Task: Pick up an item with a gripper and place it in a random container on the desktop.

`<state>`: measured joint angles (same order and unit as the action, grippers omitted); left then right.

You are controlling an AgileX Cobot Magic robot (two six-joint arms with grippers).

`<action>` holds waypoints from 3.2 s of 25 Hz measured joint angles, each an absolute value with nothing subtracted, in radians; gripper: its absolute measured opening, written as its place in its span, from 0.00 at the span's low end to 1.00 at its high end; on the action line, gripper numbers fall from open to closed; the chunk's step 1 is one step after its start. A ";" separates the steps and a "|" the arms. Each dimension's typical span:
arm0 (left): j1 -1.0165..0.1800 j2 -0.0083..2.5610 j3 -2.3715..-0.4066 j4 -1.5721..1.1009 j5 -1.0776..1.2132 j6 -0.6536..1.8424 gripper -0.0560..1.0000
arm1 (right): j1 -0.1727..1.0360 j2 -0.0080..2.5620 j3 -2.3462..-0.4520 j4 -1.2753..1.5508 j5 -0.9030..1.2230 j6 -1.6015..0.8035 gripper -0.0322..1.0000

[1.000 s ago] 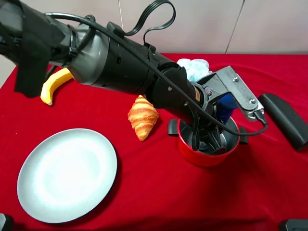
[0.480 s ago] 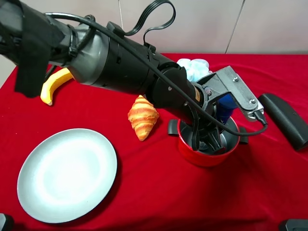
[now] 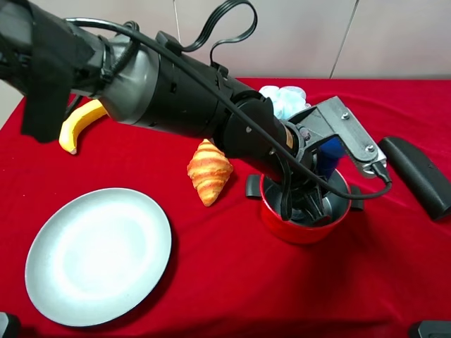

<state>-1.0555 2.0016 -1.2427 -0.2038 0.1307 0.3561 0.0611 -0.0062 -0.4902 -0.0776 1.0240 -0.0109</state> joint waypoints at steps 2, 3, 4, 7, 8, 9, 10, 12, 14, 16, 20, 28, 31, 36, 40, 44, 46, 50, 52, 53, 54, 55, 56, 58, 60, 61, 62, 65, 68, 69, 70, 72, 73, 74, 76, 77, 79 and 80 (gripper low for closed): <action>-1.056 2.002 -1.243 -0.204 0.125 0.356 0.73 | 0.061 -0.006 -0.490 -0.078 1.024 -0.011 0.70; -1.056 2.002 -1.243 -0.204 0.121 0.356 0.79 | 0.061 -0.006 -0.490 -0.078 1.024 -0.011 0.70; -1.056 2.002 -1.243 -0.204 0.115 0.356 0.84 | 0.061 -0.006 -0.490 -0.078 1.024 -0.011 0.70; -1.056 2.001 -1.243 -0.204 0.093 0.356 0.95 | 0.061 -0.006 -0.490 -0.078 1.024 -0.011 0.70; -1.056 2.000 -1.243 -0.204 0.088 0.356 0.97 | 0.061 -0.006 -0.490 -0.078 1.024 -0.011 0.70; -1.056 1.999 -1.243 -0.204 0.084 0.356 0.98 | 0.061 -0.006 -0.490 -0.078 1.024 -0.011 0.70; -1.056 1.999 -1.243 -0.204 0.084 0.356 0.98 | 0.061 -0.006 -0.490 -0.078 1.024 -0.011 0.70; -1.056 1.989 -1.243 -0.204 0.081 0.356 0.99 | 0.061 -0.006 -0.490 -0.078 1.024 -0.011 0.70; -1.056 1.967 -1.243 -0.204 0.071 0.356 0.99 | 0.061 -0.006 -0.490 -0.078 1.024 -0.011 0.70; -1.056 1.951 -1.243 -0.204 0.071 0.356 0.99 | 0.061 -0.006 -0.490 -0.078 1.024 -0.011 0.70; -1.056 1.903 -1.243 -0.204 0.077 0.355 0.99 | 0.061 -0.006 -0.490 -0.078 1.024 -0.011 0.70; -1.056 1.745 -1.243 -0.204 0.173 0.306 0.99 | 0.061 -0.006 -0.490 -0.078 1.024 -0.011 0.70; -1.056 1.693 -1.243 -0.204 0.224 0.282 0.99 | 0.061 -0.006 -0.490 -0.078 1.024 -0.011 0.70; -1.056 1.621 -1.243 -0.204 0.313 0.247 0.99 | 0.061 -0.006 -0.490 -0.078 1.024 -0.011 0.70; -1.056 1.579 -1.243 -0.168 0.407 0.199 0.99 | 0.061 -0.006 -0.490 -0.078 1.024 -0.011 0.70; -1.056 1.534 -1.243 -0.037 0.542 0.071 0.99 | 0.061 -0.006 -0.490 -0.078 1.024 -0.011 0.70; -1.056 1.510 -1.243 0.046 0.627 0.006 0.99 | 0.061 -0.006 -0.490 -0.078 1.024 -0.011 0.70; -1.056 1.452 -1.243 0.175 0.827 -0.110 0.99 | 0.061 -0.006 -0.490 -0.078 1.024 -0.011 0.70; -1.056 1.420 -1.243 0.206 0.935 -0.141 0.99 | 0.061 -0.006 -0.490 -0.078 1.024 -0.011 0.70; -1.056 1.402 -1.243 0.213 0.977 -0.148 0.99 | 0.061 -0.006 -0.490 -0.078 1.024 -0.011 0.70; -1.056 1.381 -1.242 0.214 1.023 -0.153 0.99 | 0.061 -0.006 -0.490 -0.078 1.024 -0.011 0.70; -1.056 1.360 -1.237 0.214 1.065 -0.155 0.99 | 0.061 -0.006 -0.490 -0.078 1.024 -0.011 0.70; -1.056 1.342 -1.232 0.214 1.098 -0.156 0.99 | 0.061 -0.006 -0.490 -0.078 1.024 -0.011 0.70; -1.056 1.300 -1.211 0.214 1.170 -0.158 0.99 | 0.061 -0.006 -0.490 -0.078 1.024 -0.011 0.70; -1.056 1.264 -1.189 0.214 1.202 -0.161 0.99 | 0.061 -0.006 -0.490 -0.078 1.024 -0.011 0.70; -1.056 1.245 -1.176 0.214 1.202 -0.161 0.99 | 0.061 -0.006 -0.490 -0.078 1.024 -0.011 0.70; -1.056 1.226 -1.163 0.213 1.202 -0.161 0.99 | 0.061 -0.006 -0.490 -0.078 1.024 -0.011 0.70; -1.056 1.175 -1.122 0.212 1.202 -0.161 0.99 | 0.061 -0.006 -0.490 -0.078 1.024 -0.011 0.70; -1.056 1.127 -1.075 0.212 1.202 -0.161 0.99 | 0.061 -0.006 -0.490 -0.078 1.024 -0.011 0.70; -1.056 1.105 -1.053 0.212 1.202 -0.161 0.99 | 0.061 -0.006 -0.490 -0.078 1.024 -0.011 0.70; -1.056 1.084 -1.033 0.212 1.202 -0.161 0.99 | 0.061 -0.006 -0.490 -0.078 1.024 -0.011 0.70; -1.043 1.028 -0.980 0.205 1.202 -0.161 0.99 | 0.061 -0.006 -0.490 -0.078 1.024 -0.011 0.70; -1.024 1.002 -0.952 0.199 1.202 -0.161 0.99 | 0.061 -0.006 -0.490 -0.078 1.024 -0.011 0.70; -0.998 0.971 -0.929 0.188 1.202 -0.161 0.99 | 0.061 -0.006 -0.490 -0.078 1.024 -0.011 0.70; -0.929 0.906 -0.876 0.162 1.203 -0.161 0.99 | 0.061 -0.006 -0.490 -0.078 1.024 -0.011 0.70; -0.885 0.877 -0.855 0.140 1.203 -0.161 0.99 | 0.061 -0.006 -0.490 -0.078 1.024 -0.011 0.70; -0.790 0.800 -0.805 0.097 1.204 -0.161 0.99 | 0.061 -0.006 -0.490 -0.078 1.024 -0.011 0.70; -0.751 0.759 -0.780 0.081 1.204 -0.159 0.99 | 0.061 -0.006 -0.490 -0.078 1.024 -0.011 0.70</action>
<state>-0.7510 0.7590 -0.7803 0.0814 1.2035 -0.1591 0.0611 -0.0062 -0.4902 -0.0776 1.0236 -0.0109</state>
